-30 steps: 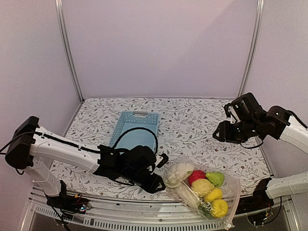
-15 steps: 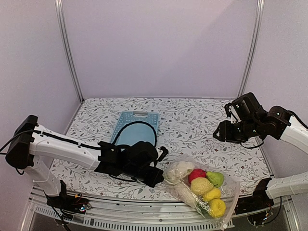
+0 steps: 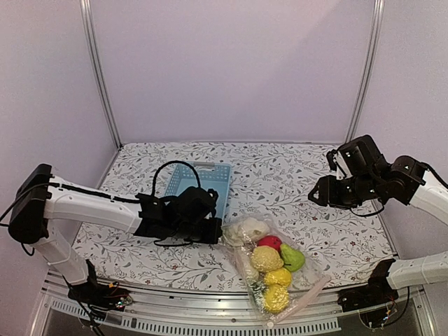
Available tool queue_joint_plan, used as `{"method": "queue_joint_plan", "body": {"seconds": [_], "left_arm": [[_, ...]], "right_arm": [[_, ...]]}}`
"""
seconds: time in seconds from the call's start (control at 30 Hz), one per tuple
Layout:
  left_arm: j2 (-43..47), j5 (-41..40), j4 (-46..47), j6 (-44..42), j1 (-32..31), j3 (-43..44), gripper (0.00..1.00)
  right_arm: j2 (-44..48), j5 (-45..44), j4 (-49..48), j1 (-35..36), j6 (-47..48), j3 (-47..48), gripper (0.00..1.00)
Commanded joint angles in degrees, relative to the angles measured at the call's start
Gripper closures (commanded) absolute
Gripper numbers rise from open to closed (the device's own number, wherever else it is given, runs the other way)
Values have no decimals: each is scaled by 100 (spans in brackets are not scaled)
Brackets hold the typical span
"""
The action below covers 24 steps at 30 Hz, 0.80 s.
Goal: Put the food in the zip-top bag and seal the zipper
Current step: Adjust the zipper food storage bag at the corner of the board.
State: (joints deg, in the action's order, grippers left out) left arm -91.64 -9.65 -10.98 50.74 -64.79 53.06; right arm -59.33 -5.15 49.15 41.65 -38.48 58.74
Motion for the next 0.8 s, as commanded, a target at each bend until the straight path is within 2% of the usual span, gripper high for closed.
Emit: {"method": "queue_joint_plan", "body": {"seconds": [0.0, 0.13, 0.4, 0.53, 0.57, 0.6, 0.63, 0.77], "left_arm": [[147, -434, 337, 217, 315, -124, 100], [80, -373, 539, 61, 658, -35, 100], [-264, -97, 744, -484, 1391, 303, 100], [-355, 148, 793, -638, 1627, 383, 99], [-325, 201, 779, -666, 1650, 389, 92], [-271, 205, 760, -683, 1646, 383, 80], [-189, 226, 762, -698, 1646, 355, 72], [263, 348, 602, -717, 1616, 216, 42]], "right_arm": [[252, 900, -306, -4, 145, -327, 40], [325, 1527, -542, 90, 334, -709, 33], [95, 1511, -714, 1056, 496, -1094, 26], [25, 1397, -786, 1197, 439, -1354, 25], [-9, 1405, -820, 1208, 412, -1409, 25], [-48, 1451, -875, 1206, 387, -1474, 25], [-67, 1516, -964, 1216, 366, -1538, 25], [-100, 1729, -1380, 1522, 424, -1715, 27]]}}
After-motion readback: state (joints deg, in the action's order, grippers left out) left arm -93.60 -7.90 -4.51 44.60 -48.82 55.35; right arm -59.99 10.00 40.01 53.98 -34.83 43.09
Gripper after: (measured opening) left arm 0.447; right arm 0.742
